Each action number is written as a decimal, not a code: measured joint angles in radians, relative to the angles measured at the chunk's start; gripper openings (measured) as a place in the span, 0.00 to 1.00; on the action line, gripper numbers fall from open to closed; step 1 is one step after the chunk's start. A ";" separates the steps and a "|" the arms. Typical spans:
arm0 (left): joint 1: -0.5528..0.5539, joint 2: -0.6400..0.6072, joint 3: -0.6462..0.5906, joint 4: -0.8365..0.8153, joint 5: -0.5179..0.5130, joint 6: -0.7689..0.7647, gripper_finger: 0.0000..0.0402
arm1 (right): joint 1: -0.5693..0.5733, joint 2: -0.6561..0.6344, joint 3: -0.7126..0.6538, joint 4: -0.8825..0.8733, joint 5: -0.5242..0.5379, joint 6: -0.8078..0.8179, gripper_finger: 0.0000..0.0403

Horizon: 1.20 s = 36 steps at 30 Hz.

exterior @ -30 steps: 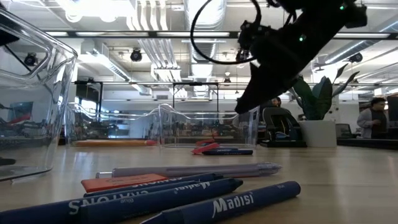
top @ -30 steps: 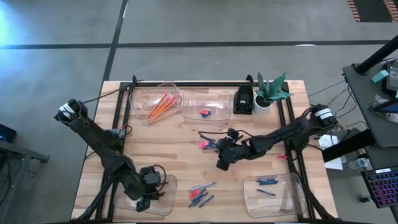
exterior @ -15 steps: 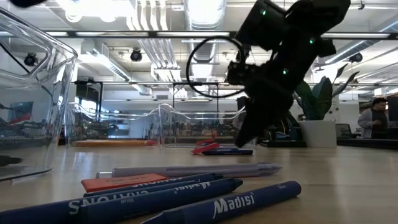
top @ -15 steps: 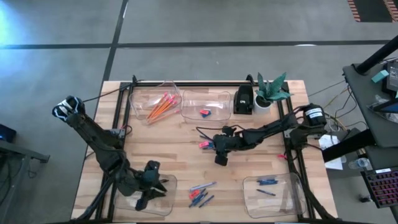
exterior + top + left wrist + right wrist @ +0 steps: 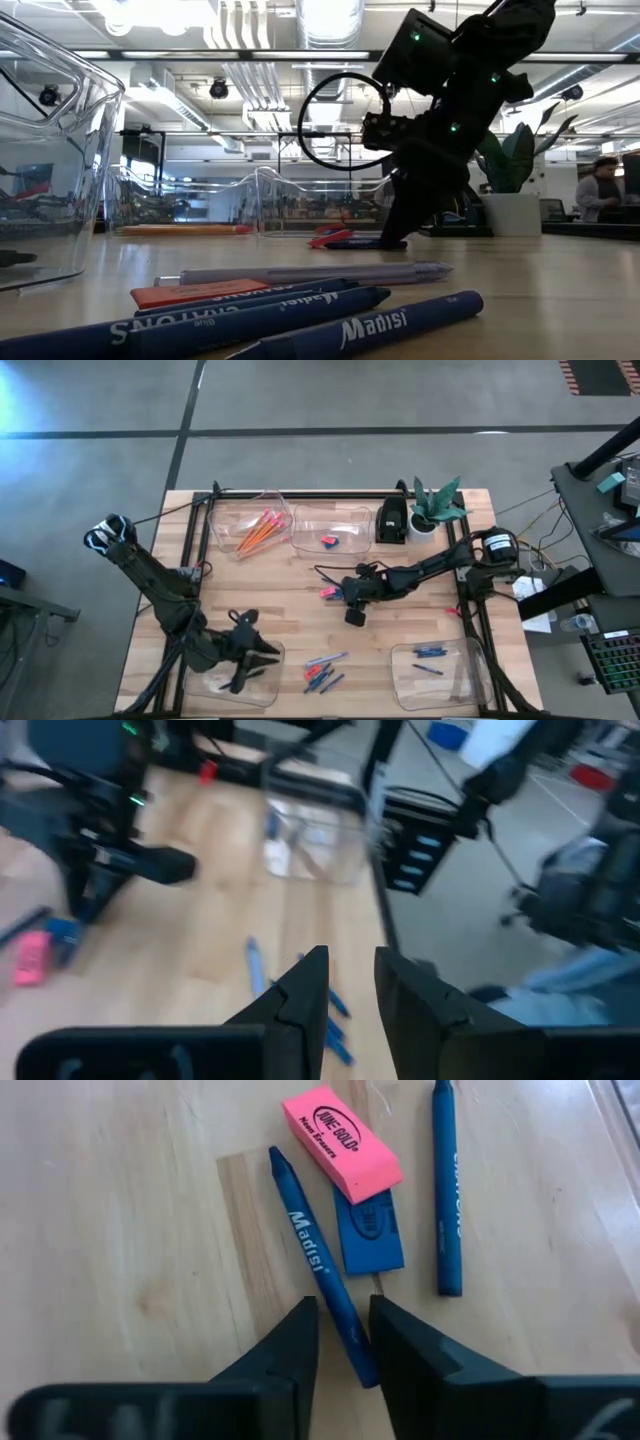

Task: Sort crayons/erasers/pens/pencils in bins
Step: Put the dark blue crayon into the bottom right transparent bin

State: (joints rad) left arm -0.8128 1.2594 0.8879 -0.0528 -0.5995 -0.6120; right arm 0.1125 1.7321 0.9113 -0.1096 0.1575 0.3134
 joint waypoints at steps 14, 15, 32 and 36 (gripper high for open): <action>0.001 0.007 -0.008 0.001 -0.188 0.076 0.18 | 0.007 -0.044 -0.004 -0.033 -0.058 0.008 0.04; 0.001 0.009 -0.009 0.001 -0.200 0.077 0.18 | 0.013 -0.062 -0.007 -0.046 -0.071 0.010 0.04; 0.002 0.030 -0.045 -0.007 -0.277 0.100 0.18 | 0.261 -0.560 -0.004 -0.459 -0.116 0.410 0.04; 0.002 0.031 -0.051 -0.005 -0.280 0.099 0.18 | 0.415 -0.646 -0.004 -0.525 -0.104 0.582 0.04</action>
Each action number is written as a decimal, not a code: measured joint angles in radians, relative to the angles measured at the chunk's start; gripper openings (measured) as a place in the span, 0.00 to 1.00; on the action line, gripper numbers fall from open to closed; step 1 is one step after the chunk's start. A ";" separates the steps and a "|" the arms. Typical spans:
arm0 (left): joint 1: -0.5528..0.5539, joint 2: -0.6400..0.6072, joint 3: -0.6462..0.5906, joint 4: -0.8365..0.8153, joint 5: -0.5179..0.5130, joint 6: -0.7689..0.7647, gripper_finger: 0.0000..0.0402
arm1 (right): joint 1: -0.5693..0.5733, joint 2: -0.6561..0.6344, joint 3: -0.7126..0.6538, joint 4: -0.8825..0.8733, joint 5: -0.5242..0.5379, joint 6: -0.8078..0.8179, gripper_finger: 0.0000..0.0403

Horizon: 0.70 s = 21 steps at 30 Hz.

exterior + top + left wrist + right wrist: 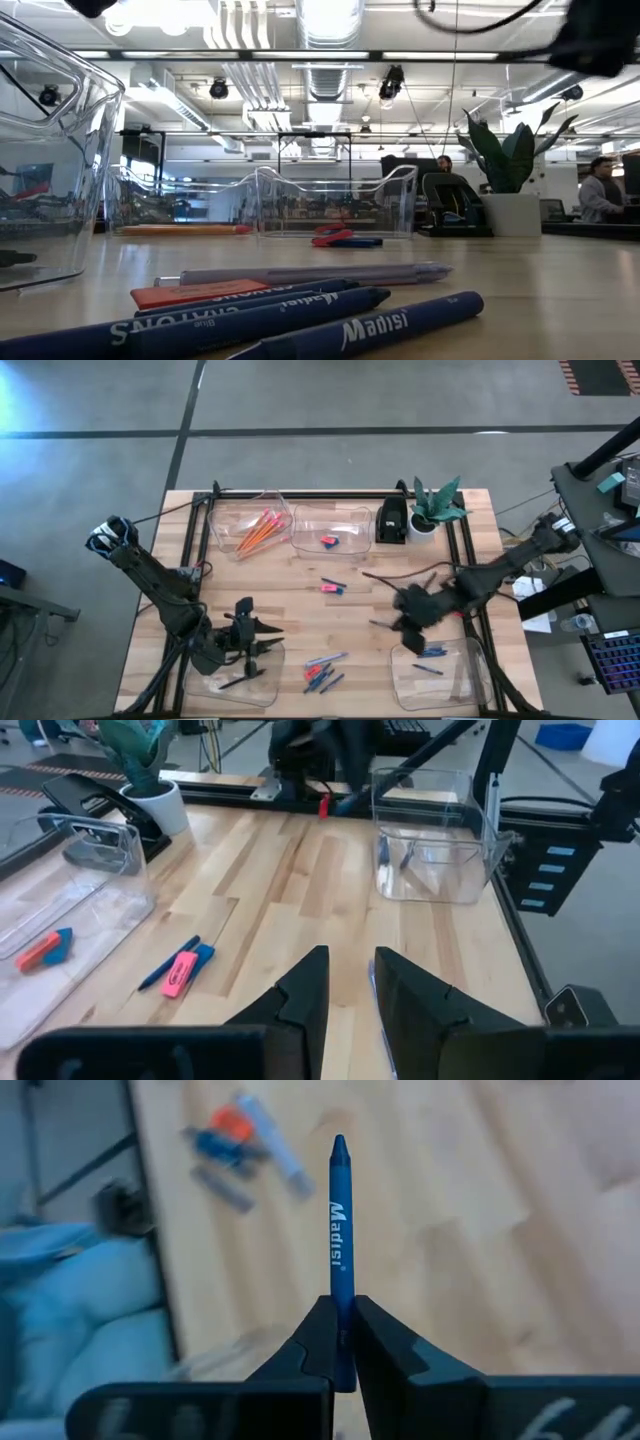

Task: Sort crayons/erasers/pens/pencils in bins
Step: Put the dark blue crayon into the bottom right transparent bin

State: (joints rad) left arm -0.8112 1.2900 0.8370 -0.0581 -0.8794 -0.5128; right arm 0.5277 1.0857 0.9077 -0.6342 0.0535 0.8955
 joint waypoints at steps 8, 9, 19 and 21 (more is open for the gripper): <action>0.000 0.000 -0.026 -0.001 -0.046 -0.003 0.18 | 0.334 -0.019 -0.002 -0.031 0.073 0.196 0.04; 0.000 0.000 -0.027 -0.001 -0.052 -0.003 0.18 | 0.367 -0.009 -0.004 -0.042 0.075 0.222 0.04; 0.007 0.000 -0.028 0.013 -0.071 -0.003 0.18 | 0.490 0.106 -0.073 -0.040 0.052 0.504 0.04; 0.009 0.000 -0.028 0.025 -0.071 -0.003 0.18 | 0.489 0.129 -0.094 -0.030 0.017 0.538 0.04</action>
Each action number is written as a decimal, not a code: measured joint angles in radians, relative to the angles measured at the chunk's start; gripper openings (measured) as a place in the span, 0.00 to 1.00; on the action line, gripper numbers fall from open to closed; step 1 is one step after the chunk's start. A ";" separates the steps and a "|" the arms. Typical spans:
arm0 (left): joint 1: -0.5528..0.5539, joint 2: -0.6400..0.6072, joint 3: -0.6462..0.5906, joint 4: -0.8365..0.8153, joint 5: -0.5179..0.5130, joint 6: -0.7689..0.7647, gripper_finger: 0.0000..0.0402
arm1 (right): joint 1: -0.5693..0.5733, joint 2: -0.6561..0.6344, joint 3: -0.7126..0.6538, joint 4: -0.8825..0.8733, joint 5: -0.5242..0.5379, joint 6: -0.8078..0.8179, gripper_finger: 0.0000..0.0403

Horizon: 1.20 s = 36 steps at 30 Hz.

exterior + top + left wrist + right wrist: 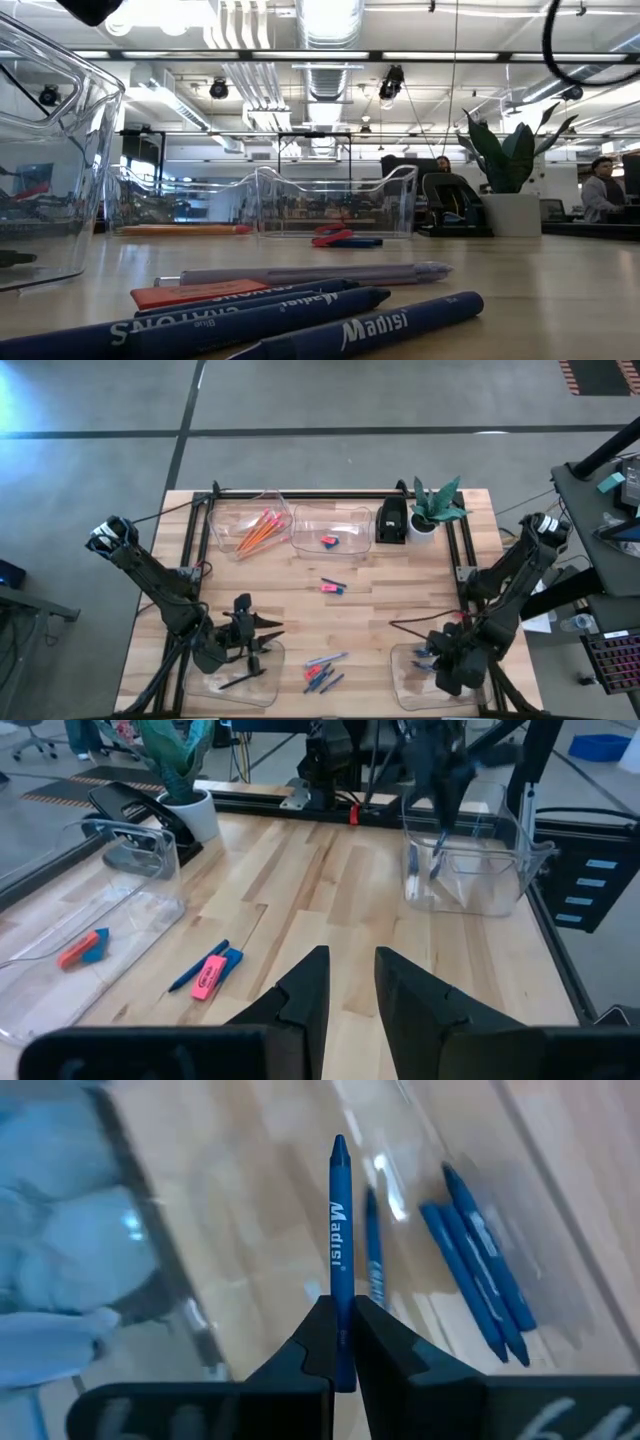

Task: Sort crayons/erasers/pens/pencils in bins
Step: Put the dark blue crayon into the bottom right transparent bin, then put the pink eraser into the top right transparent bin

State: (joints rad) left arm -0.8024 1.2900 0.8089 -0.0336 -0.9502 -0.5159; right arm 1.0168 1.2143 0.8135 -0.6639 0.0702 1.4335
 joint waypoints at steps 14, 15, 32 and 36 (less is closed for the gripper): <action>0.004 0.000 -0.001 0.006 0.001 0.000 0.18 | -0.001 0.127 -0.033 0.079 -0.052 0.014 0.04; 0.004 0.000 -0.001 0.006 0.001 0.000 0.18 | -0.001 0.134 -0.033 0.079 -0.052 0.013 0.04; 0.010 0.000 -0.001 0.011 -0.002 0.005 0.18 | 0.000 0.126 -0.034 0.075 -0.053 0.000 0.22; 0.035 0.000 -0.003 0.011 -0.025 0.008 0.18 | 0.000 0.051 -0.035 0.074 -0.052 -0.038 0.24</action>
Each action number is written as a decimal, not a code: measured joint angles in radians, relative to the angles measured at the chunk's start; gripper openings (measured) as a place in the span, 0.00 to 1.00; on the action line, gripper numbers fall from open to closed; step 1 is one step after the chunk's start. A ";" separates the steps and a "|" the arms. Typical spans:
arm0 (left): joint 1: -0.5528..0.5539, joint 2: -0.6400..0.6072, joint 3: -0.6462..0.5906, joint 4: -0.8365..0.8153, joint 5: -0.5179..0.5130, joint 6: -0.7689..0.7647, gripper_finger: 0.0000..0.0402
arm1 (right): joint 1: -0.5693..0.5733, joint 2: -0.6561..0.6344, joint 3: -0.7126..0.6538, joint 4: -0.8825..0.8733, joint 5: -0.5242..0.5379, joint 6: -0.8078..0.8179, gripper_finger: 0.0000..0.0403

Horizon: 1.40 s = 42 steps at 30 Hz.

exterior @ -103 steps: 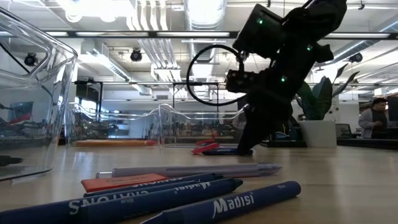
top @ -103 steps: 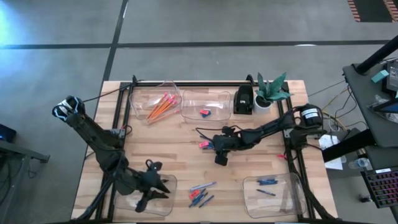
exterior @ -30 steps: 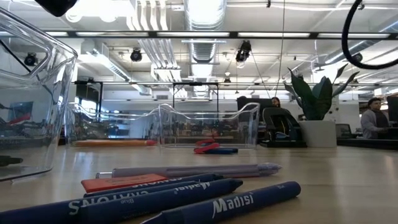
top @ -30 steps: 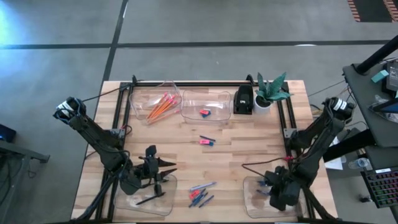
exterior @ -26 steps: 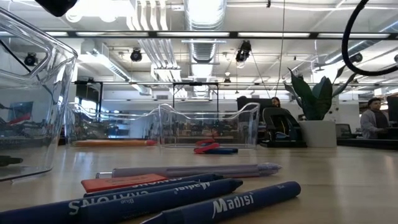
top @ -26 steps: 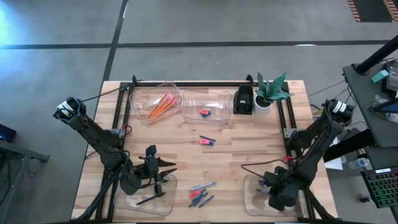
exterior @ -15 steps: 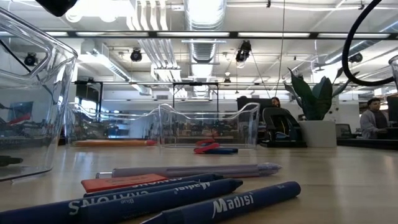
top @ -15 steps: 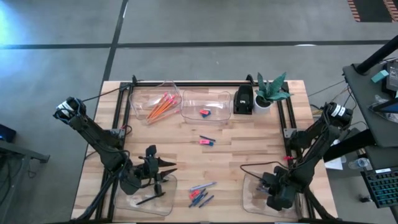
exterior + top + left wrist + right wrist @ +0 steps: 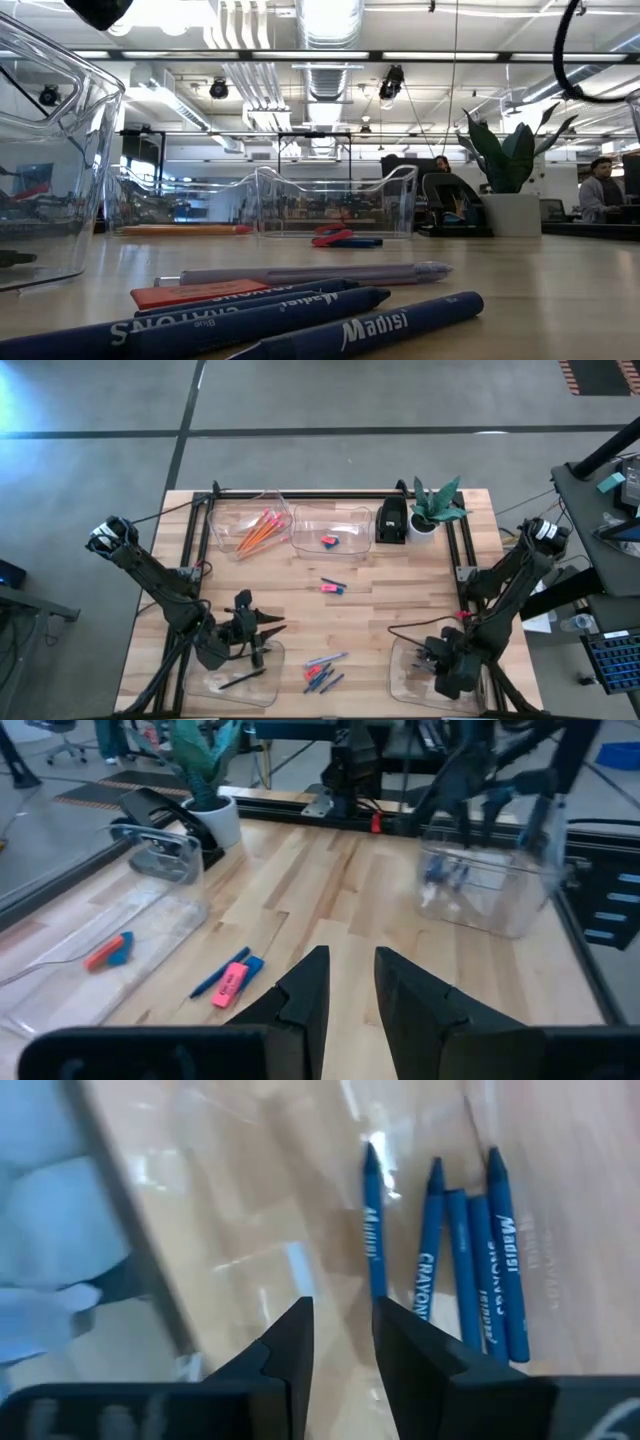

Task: Sort crayons/erasers/pens/pencils in bins
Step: Put the pink eraser into the top right transparent bin

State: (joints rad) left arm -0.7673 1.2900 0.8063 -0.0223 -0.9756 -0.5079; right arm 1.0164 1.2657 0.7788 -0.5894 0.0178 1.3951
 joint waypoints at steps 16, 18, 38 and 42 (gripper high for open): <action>0.143 0.000 -0.004 -0.002 0.059 0.028 0.18 | -0.137 -0.287 0.000 -0.004 0.594 -0.367 0.24; 0.149 -0.001 -0.004 -0.001 0.059 0.047 0.18 | -0.201 -0.285 0.000 -0.004 0.602 -0.423 0.24; 0.179 -0.013 -0.006 -0.015 0.059 0.131 0.18 | -0.854 0.001 -0.002 0.321 0.282 -0.980 0.26; 0.179 -0.019 -0.008 -0.027 0.059 0.133 0.18 | -0.904 0.073 -0.002 0.417 0.199 -1.016 0.32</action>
State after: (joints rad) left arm -0.5880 1.2713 0.7979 -0.0495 -0.9161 -0.3752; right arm 0.1128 1.3387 0.7765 -0.1724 0.2173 0.3790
